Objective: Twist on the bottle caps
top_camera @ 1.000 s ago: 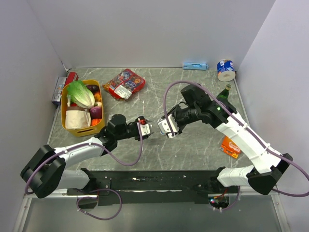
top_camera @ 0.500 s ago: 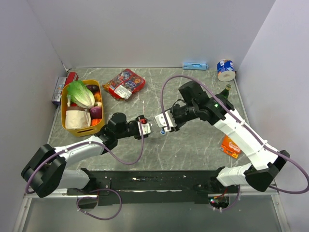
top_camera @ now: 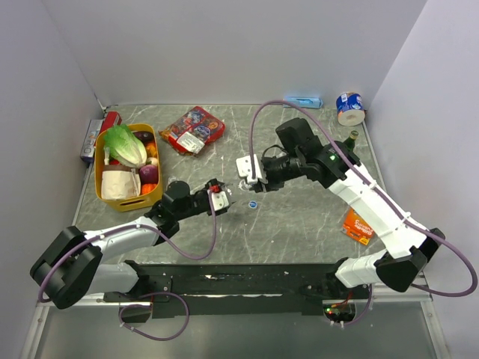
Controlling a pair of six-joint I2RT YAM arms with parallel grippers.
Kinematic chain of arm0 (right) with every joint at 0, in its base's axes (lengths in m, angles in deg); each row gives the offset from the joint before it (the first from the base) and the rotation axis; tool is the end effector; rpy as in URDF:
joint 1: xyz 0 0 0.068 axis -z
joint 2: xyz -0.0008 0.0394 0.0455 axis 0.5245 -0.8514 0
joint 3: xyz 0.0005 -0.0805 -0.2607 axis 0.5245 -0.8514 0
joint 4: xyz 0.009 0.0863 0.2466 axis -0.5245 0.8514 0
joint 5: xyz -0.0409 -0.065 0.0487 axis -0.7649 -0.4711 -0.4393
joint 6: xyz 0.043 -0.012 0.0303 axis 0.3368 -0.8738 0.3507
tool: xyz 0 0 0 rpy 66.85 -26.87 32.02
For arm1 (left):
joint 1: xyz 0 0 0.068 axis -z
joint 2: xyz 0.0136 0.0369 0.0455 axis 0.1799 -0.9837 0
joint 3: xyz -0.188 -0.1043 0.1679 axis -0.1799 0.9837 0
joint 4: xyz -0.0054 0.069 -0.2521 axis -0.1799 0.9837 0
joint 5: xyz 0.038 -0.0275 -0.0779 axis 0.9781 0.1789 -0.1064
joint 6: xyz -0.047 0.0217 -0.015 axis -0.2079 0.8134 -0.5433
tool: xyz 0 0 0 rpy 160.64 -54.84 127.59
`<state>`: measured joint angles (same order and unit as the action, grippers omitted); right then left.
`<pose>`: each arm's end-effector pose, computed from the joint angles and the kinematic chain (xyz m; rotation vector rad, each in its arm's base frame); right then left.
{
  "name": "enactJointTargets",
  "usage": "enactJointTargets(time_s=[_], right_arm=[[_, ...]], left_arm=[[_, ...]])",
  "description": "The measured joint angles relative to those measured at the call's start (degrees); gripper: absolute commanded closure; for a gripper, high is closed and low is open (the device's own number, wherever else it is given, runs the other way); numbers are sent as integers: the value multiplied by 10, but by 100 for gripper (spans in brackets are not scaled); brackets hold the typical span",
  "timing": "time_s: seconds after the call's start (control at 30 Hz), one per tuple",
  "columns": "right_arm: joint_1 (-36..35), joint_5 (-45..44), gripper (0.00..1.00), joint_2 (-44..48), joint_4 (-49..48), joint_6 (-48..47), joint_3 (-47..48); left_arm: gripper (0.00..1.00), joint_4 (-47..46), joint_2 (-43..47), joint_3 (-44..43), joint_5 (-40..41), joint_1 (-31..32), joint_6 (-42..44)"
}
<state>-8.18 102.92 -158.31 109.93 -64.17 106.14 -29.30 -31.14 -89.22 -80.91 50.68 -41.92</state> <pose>0.1872 0.1832 0.4066 -1.9233 1.1555 0.5229 0.1855 -0.1763 0.2192 1.2146 1.2431 -0.5234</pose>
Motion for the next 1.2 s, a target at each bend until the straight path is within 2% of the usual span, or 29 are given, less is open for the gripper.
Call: enactJointTargets(time_s=[0.3, 0.57, 0.83, 1.2], right_arm=[[4, 6, 66, -7, -6, 60, 17], [3, 7, 69, -47, 41, 82, 74], [-12, -19, 69, -48, 42, 69, 75], [-13, -36, 70, -55, 14, 153, 75]], left_arm=[[99, -19, 0, 0, 0, 0, -9], [99, -19, 0, -3, 4, -1, 2], [99, -17, 0, -3, 15, -1, 4], [99, -22, -1, -3, 33, -1, -19]])
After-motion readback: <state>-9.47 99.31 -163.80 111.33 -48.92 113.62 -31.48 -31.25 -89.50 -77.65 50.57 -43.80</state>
